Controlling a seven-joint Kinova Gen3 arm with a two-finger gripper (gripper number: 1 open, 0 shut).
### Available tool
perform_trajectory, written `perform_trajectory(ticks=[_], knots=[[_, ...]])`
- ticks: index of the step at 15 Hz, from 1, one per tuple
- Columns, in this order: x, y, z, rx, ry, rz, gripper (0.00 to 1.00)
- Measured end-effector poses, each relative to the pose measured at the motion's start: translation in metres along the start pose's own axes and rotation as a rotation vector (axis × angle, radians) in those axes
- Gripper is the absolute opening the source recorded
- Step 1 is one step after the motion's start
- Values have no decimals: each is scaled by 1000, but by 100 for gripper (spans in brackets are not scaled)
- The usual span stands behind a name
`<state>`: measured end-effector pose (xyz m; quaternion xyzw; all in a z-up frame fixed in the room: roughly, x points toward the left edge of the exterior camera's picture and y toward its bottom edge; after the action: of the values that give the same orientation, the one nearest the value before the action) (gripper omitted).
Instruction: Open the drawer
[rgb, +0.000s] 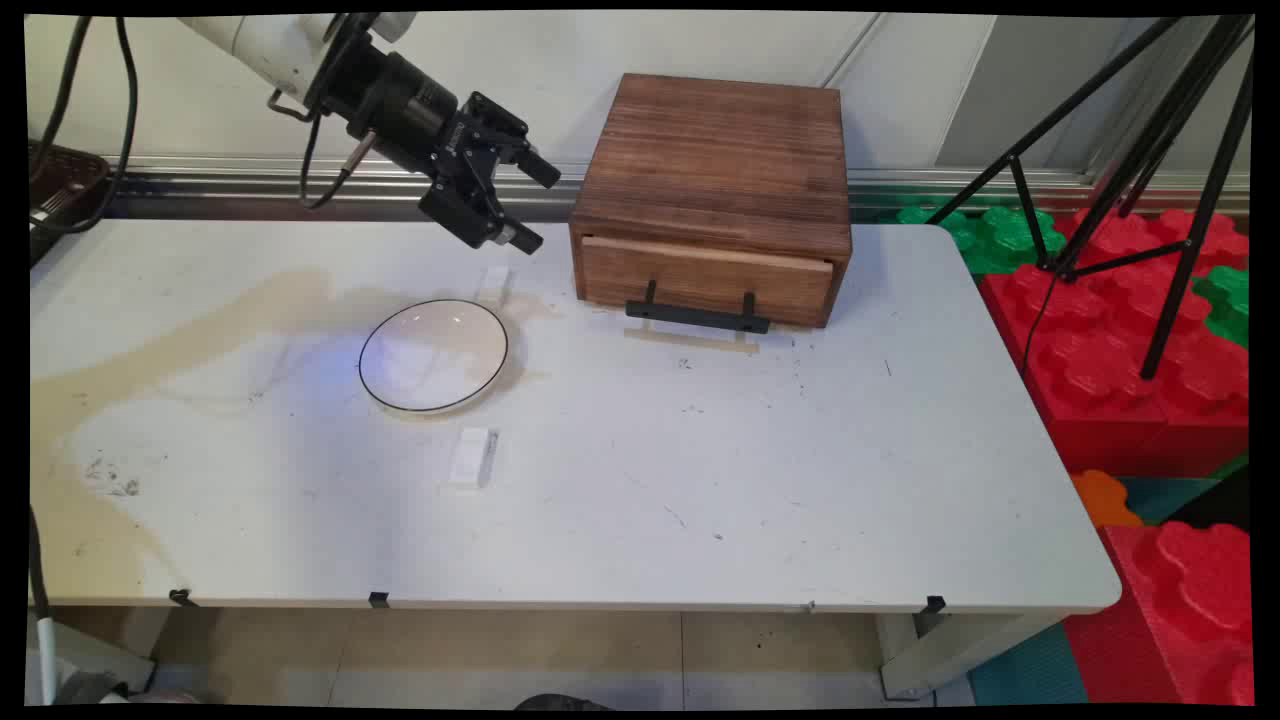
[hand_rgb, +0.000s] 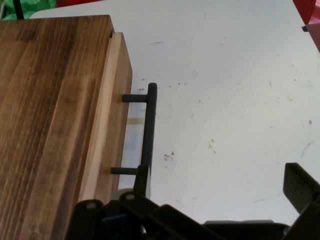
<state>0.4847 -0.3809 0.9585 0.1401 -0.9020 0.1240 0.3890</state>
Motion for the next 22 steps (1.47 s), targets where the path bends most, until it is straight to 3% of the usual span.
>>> perform_trajectory(ticks=[10, 22], knots=[[25, -4, 40, 31, -8, 25, 100], [47, -3, 108, 32, -112, 43, 100]])
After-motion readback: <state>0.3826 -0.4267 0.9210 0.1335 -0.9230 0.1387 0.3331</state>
